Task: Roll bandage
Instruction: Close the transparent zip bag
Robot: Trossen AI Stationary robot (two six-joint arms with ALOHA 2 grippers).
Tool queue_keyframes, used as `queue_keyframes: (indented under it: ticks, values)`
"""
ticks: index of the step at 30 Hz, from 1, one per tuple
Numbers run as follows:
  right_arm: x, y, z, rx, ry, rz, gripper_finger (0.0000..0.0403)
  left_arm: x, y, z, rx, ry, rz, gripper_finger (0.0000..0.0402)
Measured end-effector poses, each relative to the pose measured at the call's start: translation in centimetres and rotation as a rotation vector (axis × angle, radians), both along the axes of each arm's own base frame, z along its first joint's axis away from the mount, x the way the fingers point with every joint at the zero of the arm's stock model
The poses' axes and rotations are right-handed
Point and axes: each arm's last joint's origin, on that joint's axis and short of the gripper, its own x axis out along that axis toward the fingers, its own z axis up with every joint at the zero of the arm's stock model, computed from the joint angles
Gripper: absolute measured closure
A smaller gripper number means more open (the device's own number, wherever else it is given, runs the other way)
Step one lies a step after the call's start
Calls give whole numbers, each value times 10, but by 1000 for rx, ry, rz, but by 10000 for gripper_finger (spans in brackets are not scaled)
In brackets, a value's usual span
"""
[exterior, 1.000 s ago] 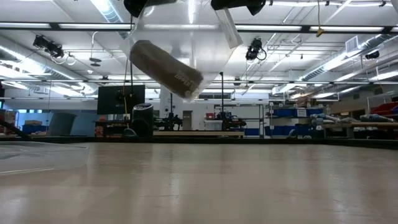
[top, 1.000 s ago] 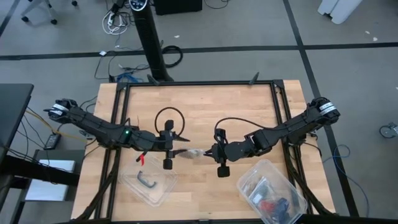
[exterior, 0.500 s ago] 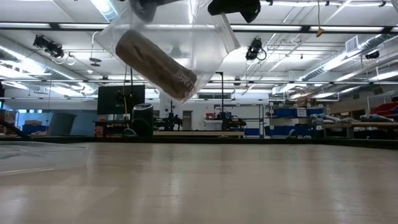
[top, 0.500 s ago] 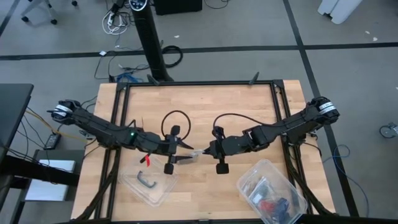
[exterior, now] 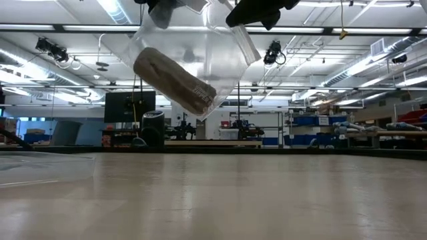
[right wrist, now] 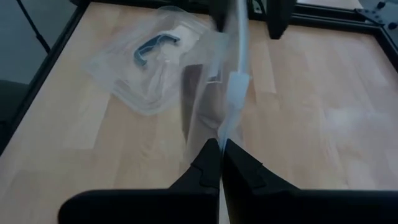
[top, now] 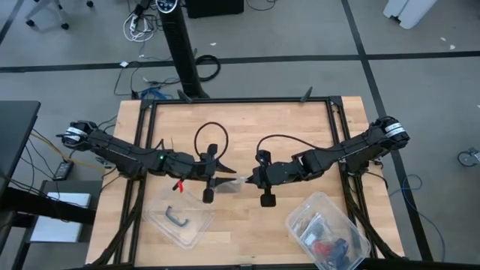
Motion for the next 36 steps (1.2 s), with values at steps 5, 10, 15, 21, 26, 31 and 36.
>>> queue_keyframes:
  ticks: [5,10,15,21,26,31,36]
  values:
    - [0,0,0,0,-1,0,403,1,3,0,35,1,-38,369]
    - [0,0,0,8,-2,-5,398,1,2,0,30,3,-81,397]
    - [0,1,0,9,-10,-41,371,1,3,-1,55,14,-69,400]
    - [-13,6,16,-6,-68,-88,315,0,3,-4,77,41,-55,401]
    - [-15,9,27,24,-146,-96,270,0,4,-3,78,32,-37,401]
    - [-4,4,18,62,-129,-88,252,0,4,-3,79,32,-30,401]
    - [0,-2,16,71,-129,-97,252,0,4,-3,82,33,-18,401]
